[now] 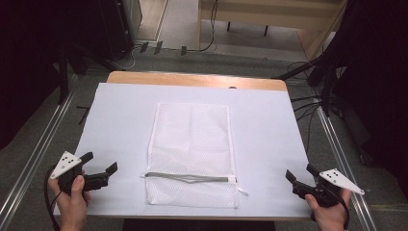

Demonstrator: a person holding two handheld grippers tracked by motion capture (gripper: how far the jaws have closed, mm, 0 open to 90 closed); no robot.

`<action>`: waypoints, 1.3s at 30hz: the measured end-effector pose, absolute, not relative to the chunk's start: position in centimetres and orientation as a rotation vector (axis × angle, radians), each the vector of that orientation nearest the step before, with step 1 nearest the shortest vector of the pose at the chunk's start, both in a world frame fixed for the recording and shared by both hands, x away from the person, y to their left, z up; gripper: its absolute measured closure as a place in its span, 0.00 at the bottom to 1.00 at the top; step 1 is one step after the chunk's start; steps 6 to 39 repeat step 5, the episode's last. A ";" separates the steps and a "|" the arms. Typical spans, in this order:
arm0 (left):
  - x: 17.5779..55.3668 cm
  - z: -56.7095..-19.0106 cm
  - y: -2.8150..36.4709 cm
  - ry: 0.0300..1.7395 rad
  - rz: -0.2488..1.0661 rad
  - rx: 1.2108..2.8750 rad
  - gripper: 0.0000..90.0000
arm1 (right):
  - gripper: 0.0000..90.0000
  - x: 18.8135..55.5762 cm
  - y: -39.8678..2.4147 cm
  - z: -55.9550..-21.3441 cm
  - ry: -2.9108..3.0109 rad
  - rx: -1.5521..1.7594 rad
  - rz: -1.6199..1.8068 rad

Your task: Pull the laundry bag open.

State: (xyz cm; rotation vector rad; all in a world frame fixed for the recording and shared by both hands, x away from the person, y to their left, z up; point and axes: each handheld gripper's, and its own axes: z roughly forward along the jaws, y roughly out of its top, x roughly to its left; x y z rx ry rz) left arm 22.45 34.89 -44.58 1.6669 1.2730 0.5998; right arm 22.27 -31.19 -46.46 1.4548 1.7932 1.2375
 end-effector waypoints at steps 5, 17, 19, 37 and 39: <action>22.5 -44.5 34.8 1.272 0.603 1.668 0.00 | 0.18 22.4 -31.0 -46.6 1.802 1.460 1.235; 22.5 -44.5 34.8 1.272 0.603 1.668 0.00 | 0.18 22.4 -31.0 -46.6 1.802 1.460 1.235; 22.5 -44.5 34.8 1.272 0.603 1.668 0.00 | 0.18 22.4 -31.0 -46.6 1.802 1.460 1.235; 22.5 -44.5 34.8 1.272 0.603 1.668 0.00 | 0.18 22.4 -31.0 -46.6 1.802 1.460 1.235; 22.5 -44.5 34.8 1.272 0.603 1.668 0.00 | 0.18 22.4 -31.0 -46.6 1.802 1.460 1.235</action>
